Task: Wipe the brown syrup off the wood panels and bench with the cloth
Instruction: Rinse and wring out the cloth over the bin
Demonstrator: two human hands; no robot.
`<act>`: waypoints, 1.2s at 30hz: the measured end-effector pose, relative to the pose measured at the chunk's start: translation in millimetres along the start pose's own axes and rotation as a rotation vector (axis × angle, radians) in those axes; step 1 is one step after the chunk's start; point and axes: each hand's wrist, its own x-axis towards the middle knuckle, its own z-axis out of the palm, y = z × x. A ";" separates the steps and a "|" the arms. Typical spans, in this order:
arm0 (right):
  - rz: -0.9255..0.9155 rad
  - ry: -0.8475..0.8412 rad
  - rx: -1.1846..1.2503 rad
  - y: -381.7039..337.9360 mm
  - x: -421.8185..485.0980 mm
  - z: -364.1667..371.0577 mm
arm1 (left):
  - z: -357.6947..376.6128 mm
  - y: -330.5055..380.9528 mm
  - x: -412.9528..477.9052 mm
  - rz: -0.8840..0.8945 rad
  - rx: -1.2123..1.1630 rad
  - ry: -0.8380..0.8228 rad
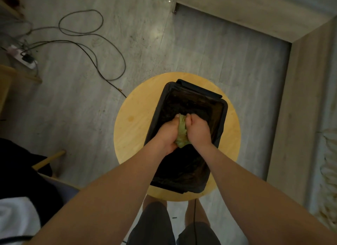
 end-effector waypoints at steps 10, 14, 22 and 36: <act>0.355 -0.289 0.145 -4.3 -14.4 24.3 | -13.2 2.3 6.3 -0.158 -0.040 0.023; 0.105 -0.190 0.281 -24.4 -36.6 10.7 | -11.6 9.2 10.7 -0.134 0.031 0.003; -0.198 -0.118 0.090 -20.4 -41.1 14.7 | -9.4 12.6 -0.2 -0.081 0.117 0.066; 0.315 -0.274 -0.015 -10.4 -10.9 24.6 | -15.9 0.4 0.8 -0.124 -0.024 0.102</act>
